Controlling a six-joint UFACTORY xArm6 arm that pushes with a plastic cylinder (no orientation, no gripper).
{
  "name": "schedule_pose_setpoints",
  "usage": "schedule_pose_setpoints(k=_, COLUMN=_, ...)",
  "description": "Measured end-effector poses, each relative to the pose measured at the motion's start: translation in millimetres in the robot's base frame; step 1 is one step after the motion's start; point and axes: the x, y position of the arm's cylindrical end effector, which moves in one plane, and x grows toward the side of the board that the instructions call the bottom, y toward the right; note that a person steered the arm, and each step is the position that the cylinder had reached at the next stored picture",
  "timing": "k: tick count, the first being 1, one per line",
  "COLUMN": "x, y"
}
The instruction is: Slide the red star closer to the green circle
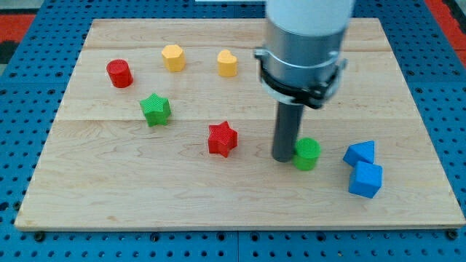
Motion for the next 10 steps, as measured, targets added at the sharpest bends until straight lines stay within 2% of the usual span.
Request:
schedule_pose_setpoints(k=1, x=4, y=17)
schedule_pose_setpoints(k=2, x=13, y=-46)
schedule_pose_setpoints(k=3, x=9, y=-139)
schedule_pose_setpoints(k=4, x=-36, y=-135)
schedule_pose_setpoints(k=5, x=-34, y=-86)
schedule_pose_setpoints(k=6, x=-53, y=-66)
schedule_pose_setpoints(k=7, x=-56, y=-57)
schedule_pose_setpoints(k=8, x=8, y=-33)
schedule_pose_setpoints(k=9, x=12, y=-22)
schedule_pose_setpoints(k=10, x=-15, y=-37)
